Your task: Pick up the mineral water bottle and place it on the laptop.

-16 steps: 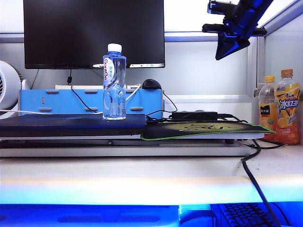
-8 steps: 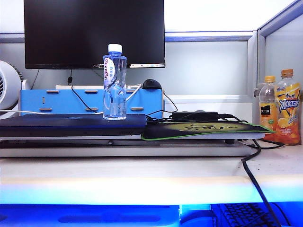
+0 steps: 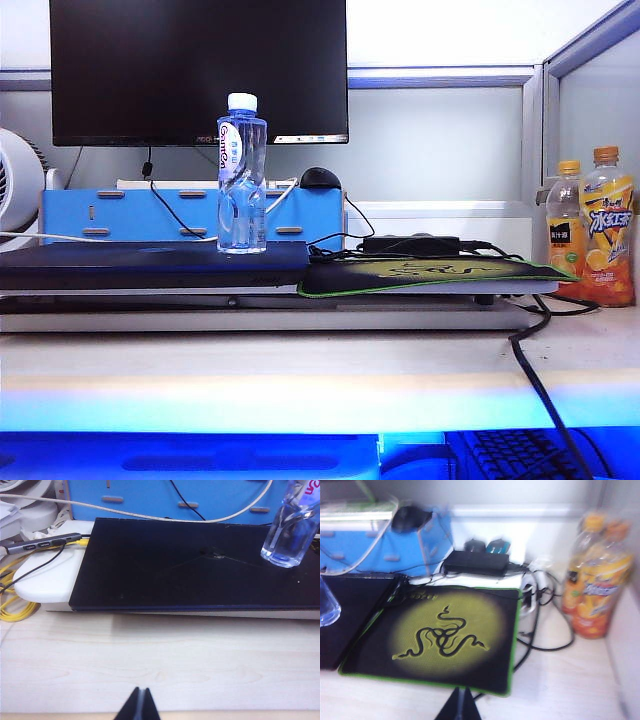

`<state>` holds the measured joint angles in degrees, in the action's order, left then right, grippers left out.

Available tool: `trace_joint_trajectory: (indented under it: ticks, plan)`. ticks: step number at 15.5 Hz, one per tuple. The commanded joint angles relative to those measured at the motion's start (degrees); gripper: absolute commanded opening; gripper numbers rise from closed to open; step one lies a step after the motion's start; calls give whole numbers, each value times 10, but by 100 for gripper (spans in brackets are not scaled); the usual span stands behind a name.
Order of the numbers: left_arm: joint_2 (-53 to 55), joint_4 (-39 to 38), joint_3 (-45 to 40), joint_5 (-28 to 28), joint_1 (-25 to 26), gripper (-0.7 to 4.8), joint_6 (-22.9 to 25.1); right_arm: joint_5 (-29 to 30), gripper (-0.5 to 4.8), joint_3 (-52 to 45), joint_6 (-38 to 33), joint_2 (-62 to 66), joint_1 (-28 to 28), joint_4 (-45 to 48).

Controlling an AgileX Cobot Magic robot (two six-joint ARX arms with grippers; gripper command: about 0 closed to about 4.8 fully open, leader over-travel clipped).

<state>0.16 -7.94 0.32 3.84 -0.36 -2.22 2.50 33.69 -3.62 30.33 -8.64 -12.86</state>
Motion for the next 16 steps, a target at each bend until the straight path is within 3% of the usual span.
trace_joint_trajectory:
  ticks: [1,6,8,10,13,16]
  plan:
    - [-1,3,1,0,-1,-2,1,-40,-1,-17,49,-80,2,-119]
    - [-1,3,1,0,-1,-2,1,-49,-1,-15,79,-303,2,-204]
    - [-1,3,1,0,-3,-2,1,-47,-1,-9,64,-293,2,-259]
    - [-1,-2,1,3,-11,-2,1,-26,-1,-8,54,-299,2,-257]
    - [-1,-2,1,3,-11,-2,1,-27,-1,-19,26,-300,2,-176]
    - [-1,-2,1,2,-11,-2,1,-90,-1,-35,24,-300,2,-192]
